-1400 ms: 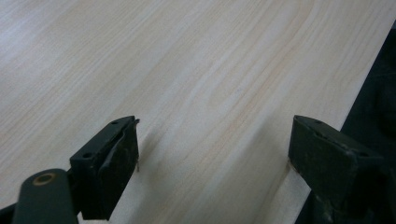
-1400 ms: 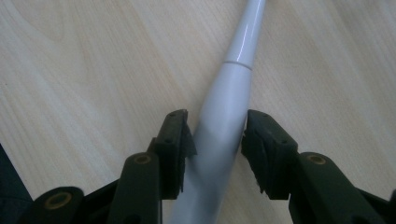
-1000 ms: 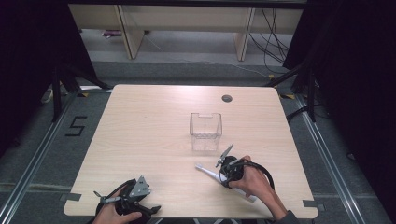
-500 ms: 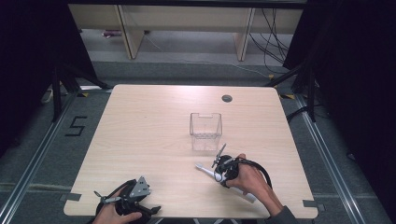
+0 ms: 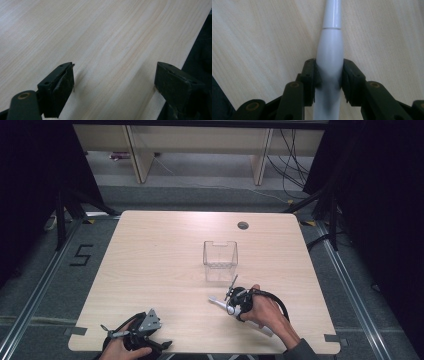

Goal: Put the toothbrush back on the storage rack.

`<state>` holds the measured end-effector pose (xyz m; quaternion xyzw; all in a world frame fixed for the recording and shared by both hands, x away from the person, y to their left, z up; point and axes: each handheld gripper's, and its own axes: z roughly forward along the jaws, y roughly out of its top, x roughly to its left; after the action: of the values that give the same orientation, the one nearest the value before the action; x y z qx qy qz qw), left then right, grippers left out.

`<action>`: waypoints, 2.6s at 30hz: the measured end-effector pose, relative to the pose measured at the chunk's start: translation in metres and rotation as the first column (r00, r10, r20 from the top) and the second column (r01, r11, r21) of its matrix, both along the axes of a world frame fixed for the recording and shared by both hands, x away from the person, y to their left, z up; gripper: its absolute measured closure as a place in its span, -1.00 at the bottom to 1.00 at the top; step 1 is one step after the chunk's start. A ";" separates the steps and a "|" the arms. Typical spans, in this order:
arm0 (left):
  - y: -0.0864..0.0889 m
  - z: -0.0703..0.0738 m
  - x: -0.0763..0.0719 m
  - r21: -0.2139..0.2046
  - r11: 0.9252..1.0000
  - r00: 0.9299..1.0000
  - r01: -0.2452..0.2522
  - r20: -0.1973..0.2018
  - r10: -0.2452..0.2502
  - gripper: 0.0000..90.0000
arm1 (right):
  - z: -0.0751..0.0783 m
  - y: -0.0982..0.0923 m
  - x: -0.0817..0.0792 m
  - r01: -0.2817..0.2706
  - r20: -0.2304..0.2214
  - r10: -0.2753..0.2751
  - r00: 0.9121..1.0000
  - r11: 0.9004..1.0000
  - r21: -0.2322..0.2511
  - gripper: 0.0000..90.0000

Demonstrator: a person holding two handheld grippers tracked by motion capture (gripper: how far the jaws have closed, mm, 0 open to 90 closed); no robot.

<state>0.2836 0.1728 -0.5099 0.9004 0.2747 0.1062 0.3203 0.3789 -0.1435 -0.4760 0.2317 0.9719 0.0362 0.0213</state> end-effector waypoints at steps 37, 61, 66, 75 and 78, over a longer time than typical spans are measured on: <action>0.001 0.001 0.001 0.003 1.000 1.000 -0.002 -0.003 0.002 -0.65 | 0.019 -0.012 -0.007 0.003 0.087 -0.007 0.996 0.999 0.043 0.48; 0.001 0.001 0.000 0.004 1.000 1.000 -0.002 0.005 0.002 -0.65 | 0.069 -0.069 0.000 0.096 0.309 -0.255 0.916 0.888 0.449 0.48; 0.001 0.001 0.000 0.005 1.000 1.000 -0.003 0.005 0.003 -0.65 | 0.071 -0.081 0.007 0.080 0.318 -0.286 0.904 0.844 0.530 0.48; 0.002 0.001 0.001 -0.004 1.000 1.000 -0.008 0.007 0.008 -0.65 | 0.079 -0.092 0.011 0.116 0.306 -0.361 0.881 0.791 0.600 0.48; 0.002 0.001 0.001 -0.003 1.000 1.000 -0.011 0.004 0.011 -0.65 | 0.082 -0.096 0.014 0.117 0.295 -0.406 0.865 0.735 0.668 0.48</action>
<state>0.2846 0.1746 -0.5089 0.8982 0.2791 0.1091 0.3217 0.3924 -0.2394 -0.3937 0.3497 0.8302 0.4046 0.1572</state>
